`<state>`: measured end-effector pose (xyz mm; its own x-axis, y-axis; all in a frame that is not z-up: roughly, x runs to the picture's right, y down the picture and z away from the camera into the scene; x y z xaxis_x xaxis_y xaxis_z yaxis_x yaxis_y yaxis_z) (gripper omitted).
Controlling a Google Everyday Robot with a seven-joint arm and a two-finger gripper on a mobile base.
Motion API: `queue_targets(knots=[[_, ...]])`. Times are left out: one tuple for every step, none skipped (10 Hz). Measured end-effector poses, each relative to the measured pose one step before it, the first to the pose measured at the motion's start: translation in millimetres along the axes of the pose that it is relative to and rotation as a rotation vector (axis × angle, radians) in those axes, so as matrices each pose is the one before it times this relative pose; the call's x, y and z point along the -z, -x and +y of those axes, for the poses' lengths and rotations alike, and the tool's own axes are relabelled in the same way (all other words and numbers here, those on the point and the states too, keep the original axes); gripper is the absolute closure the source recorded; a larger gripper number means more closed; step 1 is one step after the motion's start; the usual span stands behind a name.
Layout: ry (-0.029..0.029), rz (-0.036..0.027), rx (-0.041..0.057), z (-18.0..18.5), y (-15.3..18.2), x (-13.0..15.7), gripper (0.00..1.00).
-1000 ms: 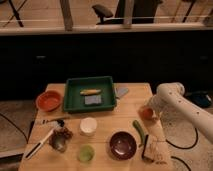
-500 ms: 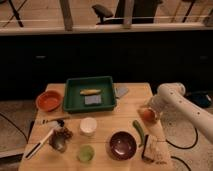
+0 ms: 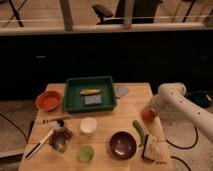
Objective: Place apple in paper cup
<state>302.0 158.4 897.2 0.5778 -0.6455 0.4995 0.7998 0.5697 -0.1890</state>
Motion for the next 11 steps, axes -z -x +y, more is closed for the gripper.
queue_targets(knots=[[0.00113, 0.00553, 0.00071, 0.01, -0.23, 1.25, 0.93], [-0.00228, 0.00631, 0.00524, -7.47, 0.88, 8.06, 1.00], [0.00031, 0.00314, 0.00131, -2.68, 0.06, 11.03, 1.00], [-0.00117, 0.00201, -0.00194, -0.13, -0.56, 7.77, 1.00], [-0.00162, 0.00043, 0.00335, -2.33, 0.79, 4.61, 1.00], [-0.00300, 0.00170, 0.00339, -1.83, 1.47, -0.45, 1.00], [0.00022, 0.00479, 0.00025, 0.33, -0.54, 0.42, 1.00], [-0.00120, 0.00678, 0.00170, -4.17, 0.03, 4.15, 1.00], [0.00224, 0.00399, 0.01008, -11.58, 4.31, 4.65, 1.00], [-0.00016, 0.00158, 0.00646, -9.01, 4.55, 5.39, 1.00], [0.00517, 0.00475, 0.00629, -2.46, 1.84, 4.38, 1.00]])
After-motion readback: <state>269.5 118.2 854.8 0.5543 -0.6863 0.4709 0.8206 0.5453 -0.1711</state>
